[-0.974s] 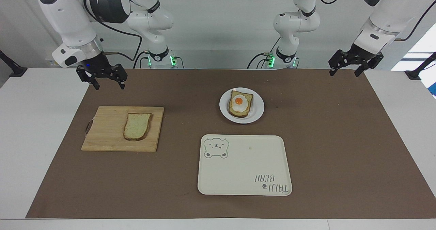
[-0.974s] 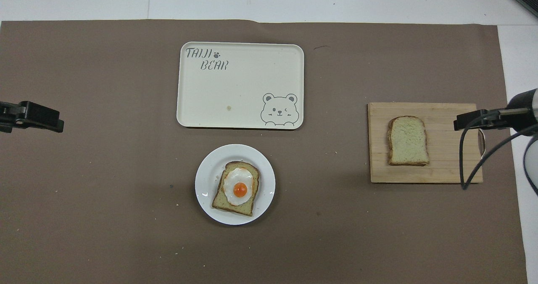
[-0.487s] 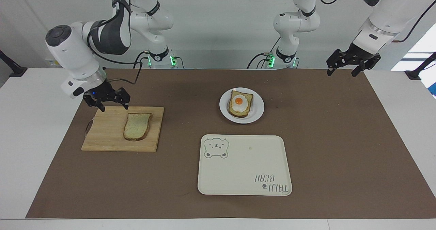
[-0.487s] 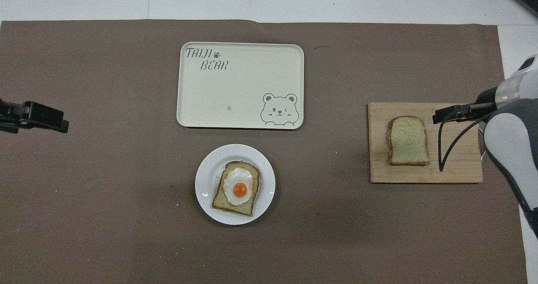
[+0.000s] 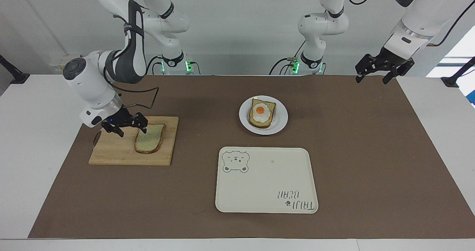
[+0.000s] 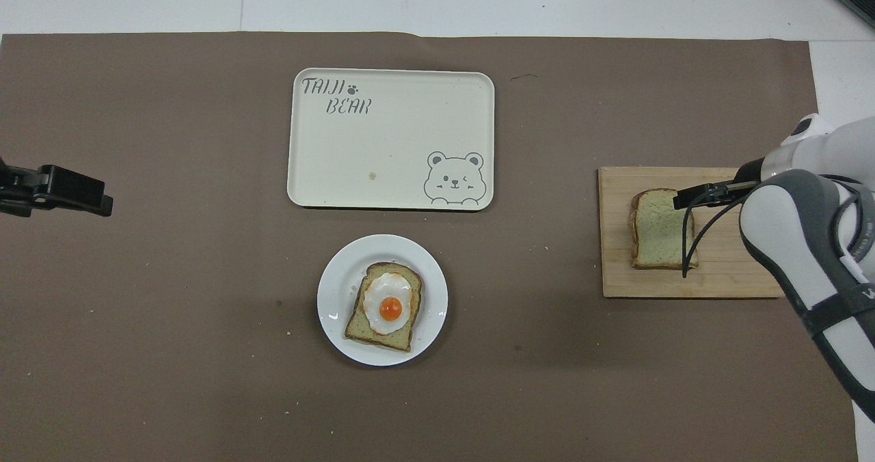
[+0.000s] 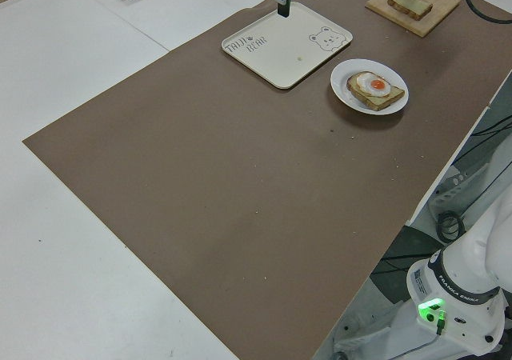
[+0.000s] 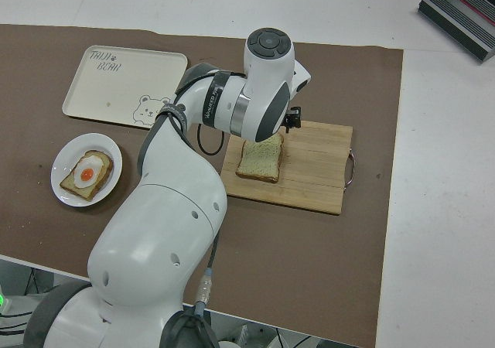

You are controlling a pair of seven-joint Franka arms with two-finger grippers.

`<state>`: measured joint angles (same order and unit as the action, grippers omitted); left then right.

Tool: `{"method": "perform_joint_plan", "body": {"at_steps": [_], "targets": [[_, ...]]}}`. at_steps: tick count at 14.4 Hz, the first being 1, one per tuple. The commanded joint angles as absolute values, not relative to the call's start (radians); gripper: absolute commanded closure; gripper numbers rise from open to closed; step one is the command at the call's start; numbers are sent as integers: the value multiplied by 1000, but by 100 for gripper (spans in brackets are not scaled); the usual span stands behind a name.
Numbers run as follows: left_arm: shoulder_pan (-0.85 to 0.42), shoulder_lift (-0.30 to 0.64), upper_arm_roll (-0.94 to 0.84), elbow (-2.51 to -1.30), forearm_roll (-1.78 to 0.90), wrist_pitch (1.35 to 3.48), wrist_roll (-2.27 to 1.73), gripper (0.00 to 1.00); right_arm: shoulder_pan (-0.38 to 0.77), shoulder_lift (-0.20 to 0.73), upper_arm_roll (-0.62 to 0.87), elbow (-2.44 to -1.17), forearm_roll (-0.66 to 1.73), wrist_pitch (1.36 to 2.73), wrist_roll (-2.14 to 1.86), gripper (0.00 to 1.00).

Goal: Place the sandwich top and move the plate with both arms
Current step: 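Reach the right gripper to the bread slice on the wooden board and grasp it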

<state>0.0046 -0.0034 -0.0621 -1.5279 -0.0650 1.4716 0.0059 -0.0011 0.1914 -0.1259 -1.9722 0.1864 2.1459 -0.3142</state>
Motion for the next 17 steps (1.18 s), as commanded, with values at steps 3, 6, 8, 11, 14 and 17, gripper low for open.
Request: {"method": "perform_joint_plan", "body": {"at_steps": [3,6,8,11,14,17], "targets": [[-8,-29,-52,-1562,-80,1483,-2,0,-44,225,-120,-2040,261,2226,-426,0],[-8,-28,-51,-1562,-84,1485,-2,0,-45,241,-120,-2054,276,2235,-431,0],[-8,-28,-51,-1562,-86,1485,0,0,-44,241,-120,-2069,276,2237,-431,0],[-8,-29,-51,-1562,-86,1486,0,0,-38,239,-121,-2075,276,2235,-426,73],[-8,-29,-51,-1563,-86,1485,6,0,-37,239,-121,-2075,276,2235,-390,100],[-8,-29,-51,-1563,-86,1486,8,0,-34,239,-121,-2075,275,2235,-374,100]]}}
